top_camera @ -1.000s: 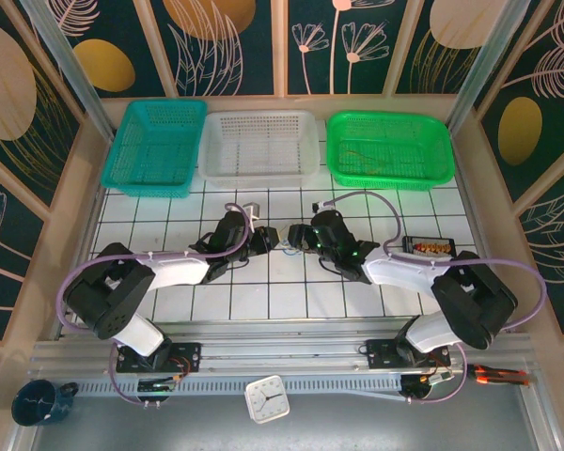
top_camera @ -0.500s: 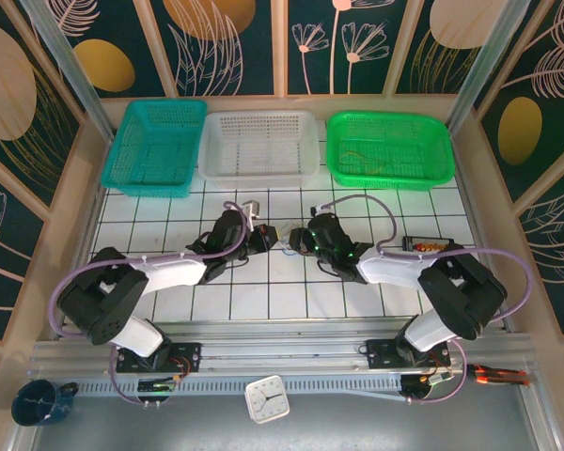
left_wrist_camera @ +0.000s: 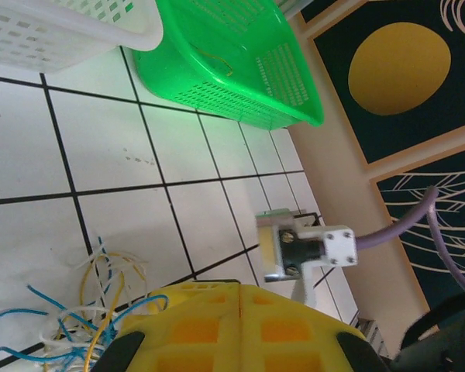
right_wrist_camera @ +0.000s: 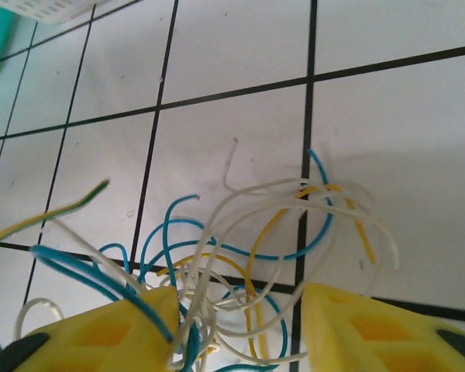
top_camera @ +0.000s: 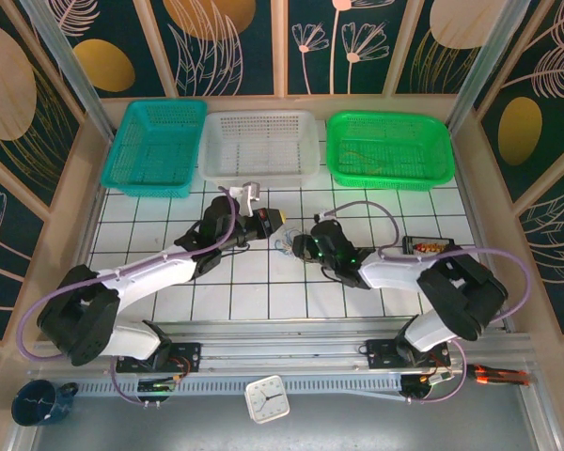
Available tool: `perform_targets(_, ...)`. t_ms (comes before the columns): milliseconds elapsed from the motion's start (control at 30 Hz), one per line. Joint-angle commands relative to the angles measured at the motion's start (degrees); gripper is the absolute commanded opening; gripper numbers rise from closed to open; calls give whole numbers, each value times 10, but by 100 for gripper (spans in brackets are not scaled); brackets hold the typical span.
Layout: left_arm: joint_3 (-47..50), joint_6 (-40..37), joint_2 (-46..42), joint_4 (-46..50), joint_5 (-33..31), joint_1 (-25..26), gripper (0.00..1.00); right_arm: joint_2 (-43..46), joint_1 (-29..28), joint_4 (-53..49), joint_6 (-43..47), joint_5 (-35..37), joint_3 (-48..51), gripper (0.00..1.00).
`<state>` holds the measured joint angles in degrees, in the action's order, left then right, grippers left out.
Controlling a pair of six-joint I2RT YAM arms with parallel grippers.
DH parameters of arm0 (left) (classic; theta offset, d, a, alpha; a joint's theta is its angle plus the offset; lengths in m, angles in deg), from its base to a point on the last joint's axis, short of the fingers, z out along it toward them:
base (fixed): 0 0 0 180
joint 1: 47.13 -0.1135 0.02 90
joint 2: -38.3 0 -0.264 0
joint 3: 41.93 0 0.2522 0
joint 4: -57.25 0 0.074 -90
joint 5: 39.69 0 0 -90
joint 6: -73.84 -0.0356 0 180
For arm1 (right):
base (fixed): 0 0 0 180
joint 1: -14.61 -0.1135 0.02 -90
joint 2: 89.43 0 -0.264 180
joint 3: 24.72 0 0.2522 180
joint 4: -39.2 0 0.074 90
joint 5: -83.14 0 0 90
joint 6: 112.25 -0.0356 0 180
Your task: Untangle the cables
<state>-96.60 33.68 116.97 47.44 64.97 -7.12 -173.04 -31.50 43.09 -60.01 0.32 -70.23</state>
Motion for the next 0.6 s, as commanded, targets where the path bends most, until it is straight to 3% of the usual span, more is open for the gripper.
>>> perform_targets(0, -24, 6, -16, 11, 12, -3, 0, 67, -7, -40, 15, 36, 17, 52)
perform_targets(300, -38, 10, -12, 13, 23, -3, 0, 191, -37, -19, 76, 37, 54, 58)
perform_targets(567, -43, 20, -6, 8, 32, -2, 0, 127, -62, 65, 122, 49, 18, 59)
